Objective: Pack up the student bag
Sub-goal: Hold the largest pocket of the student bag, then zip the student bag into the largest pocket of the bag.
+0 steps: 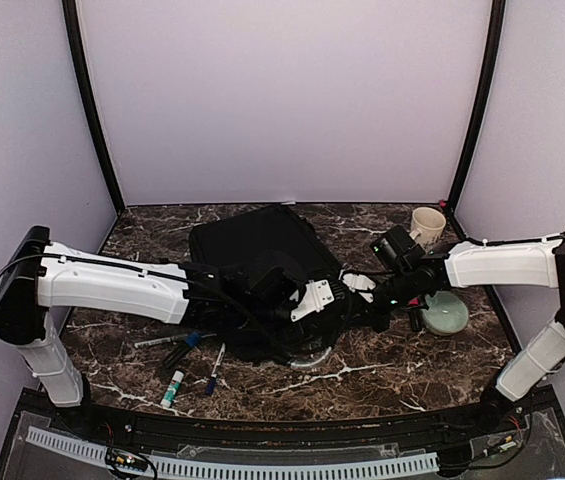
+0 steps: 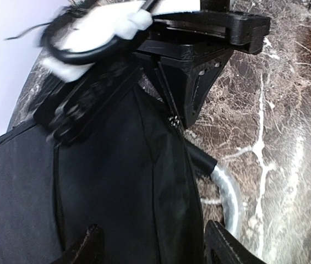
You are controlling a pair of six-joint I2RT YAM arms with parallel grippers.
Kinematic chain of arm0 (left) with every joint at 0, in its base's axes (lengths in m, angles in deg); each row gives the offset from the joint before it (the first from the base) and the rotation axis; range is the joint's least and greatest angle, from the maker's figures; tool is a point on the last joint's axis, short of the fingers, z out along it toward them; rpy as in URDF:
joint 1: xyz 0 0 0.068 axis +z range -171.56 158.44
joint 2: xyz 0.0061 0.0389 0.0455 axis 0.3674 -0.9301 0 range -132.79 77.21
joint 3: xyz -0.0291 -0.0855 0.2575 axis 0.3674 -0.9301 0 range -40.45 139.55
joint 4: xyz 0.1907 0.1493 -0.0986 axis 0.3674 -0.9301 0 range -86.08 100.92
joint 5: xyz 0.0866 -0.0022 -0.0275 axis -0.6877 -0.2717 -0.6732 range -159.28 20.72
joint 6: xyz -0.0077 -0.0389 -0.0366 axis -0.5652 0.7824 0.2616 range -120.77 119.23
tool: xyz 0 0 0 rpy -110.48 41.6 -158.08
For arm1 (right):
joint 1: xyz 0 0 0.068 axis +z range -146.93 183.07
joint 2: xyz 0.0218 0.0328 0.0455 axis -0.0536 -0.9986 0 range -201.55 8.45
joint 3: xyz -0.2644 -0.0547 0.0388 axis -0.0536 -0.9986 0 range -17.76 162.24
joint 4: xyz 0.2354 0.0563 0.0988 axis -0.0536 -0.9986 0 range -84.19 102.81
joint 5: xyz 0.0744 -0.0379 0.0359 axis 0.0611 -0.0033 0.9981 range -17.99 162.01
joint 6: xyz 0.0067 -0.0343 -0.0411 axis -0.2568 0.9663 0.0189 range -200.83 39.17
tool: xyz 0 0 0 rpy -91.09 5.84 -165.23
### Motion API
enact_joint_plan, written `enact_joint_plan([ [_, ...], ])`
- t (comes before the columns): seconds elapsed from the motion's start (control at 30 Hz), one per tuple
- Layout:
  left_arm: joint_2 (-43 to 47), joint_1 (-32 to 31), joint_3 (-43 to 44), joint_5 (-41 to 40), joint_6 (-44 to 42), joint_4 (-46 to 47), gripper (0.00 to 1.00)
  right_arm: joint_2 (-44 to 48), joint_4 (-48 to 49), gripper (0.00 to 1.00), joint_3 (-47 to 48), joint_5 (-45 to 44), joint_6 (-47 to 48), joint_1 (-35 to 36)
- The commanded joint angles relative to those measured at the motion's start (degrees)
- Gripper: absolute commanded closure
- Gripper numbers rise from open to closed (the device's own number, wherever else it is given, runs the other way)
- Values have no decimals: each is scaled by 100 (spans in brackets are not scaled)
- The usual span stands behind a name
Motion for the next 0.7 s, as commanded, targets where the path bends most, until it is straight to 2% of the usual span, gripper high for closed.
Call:
enact_joint_plan([
  [0.0,-552,28,423,35,-141,485,36,69,0,100,75,308,23,42],
  [0.13,-936,48,563,-37,-269,679,37,85,-3,100,66,347,-3,42],
  [0.2,-1017,48,513,-164,-332,833,41,84,-19,100,70,375,-4,37],
  [0.4,-984,48,307,-198,-372,1096,74,0,-136,100,92,271,31,-11],
  [0.53,-807,48,164,-86,-440,1087,96,-184,-303,100,129,47,104,-341],
  [0.67,-606,40,-85,78,-524,1115,100,-438,-433,100,290,-80,196,-843],
])
